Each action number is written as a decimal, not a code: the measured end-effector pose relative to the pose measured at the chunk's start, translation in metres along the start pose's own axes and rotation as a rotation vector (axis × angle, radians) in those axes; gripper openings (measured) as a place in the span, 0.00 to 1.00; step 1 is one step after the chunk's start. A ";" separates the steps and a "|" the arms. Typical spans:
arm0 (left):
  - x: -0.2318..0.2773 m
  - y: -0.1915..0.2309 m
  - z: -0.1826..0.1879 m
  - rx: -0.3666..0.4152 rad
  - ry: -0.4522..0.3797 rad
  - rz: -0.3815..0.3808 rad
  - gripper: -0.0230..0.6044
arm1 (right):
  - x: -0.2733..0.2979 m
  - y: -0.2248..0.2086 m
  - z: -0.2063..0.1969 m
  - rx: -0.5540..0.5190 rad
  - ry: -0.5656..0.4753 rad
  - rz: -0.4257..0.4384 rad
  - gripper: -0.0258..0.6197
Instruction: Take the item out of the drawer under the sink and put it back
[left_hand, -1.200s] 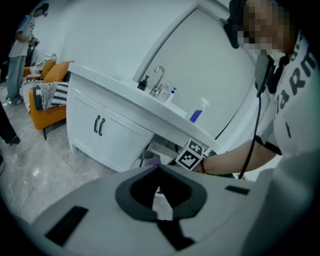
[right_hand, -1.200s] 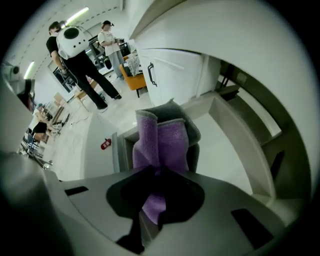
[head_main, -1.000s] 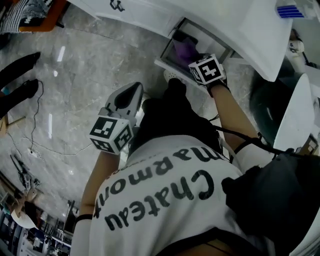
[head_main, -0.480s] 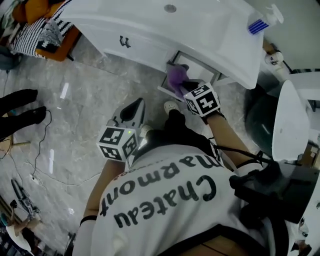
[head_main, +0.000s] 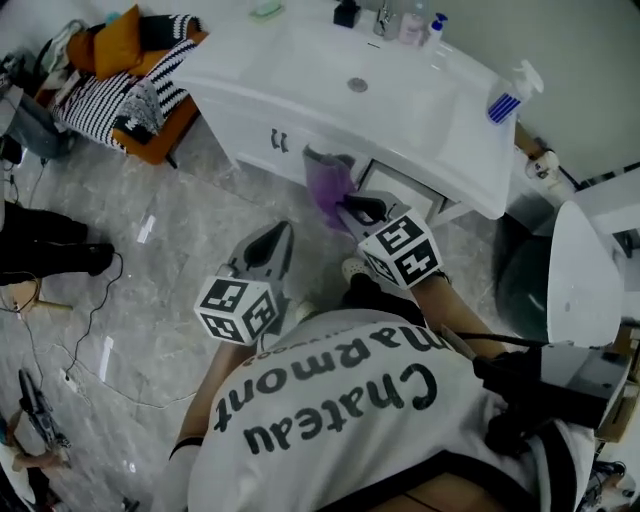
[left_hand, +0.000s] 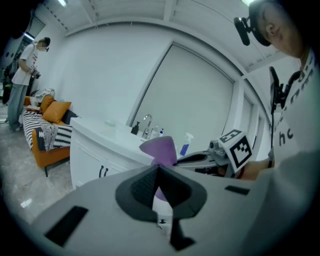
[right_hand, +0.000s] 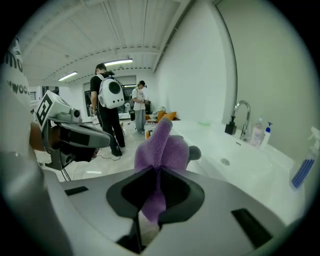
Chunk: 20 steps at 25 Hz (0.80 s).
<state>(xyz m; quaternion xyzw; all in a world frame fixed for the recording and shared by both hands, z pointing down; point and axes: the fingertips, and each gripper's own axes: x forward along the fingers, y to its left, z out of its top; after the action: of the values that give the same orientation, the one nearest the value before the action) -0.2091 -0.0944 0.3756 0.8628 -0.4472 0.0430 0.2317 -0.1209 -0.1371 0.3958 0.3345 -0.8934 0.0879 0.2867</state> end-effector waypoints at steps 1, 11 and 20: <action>-0.003 0.001 0.005 0.003 -0.014 0.005 0.05 | -0.001 0.003 0.011 -0.021 -0.019 0.000 0.12; -0.055 0.040 0.060 0.038 -0.197 0.190 0.05 | -0.010 0.008 0.086 -0.125 -0.173 0.008 0.12; -0.080 0.058 0.071 -0.025 -0.231 0.194 0.05 | -0.009 0.025 0.110 -0.254 -0.176 0.000 0.12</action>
<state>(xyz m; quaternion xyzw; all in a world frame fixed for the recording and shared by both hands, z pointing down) -0.3119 -0.0943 0.3111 0.8117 -0.5528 -0.0398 0.1841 -0.1819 -0.1515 0.3015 0.3020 -0.9190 -0.0555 0.2473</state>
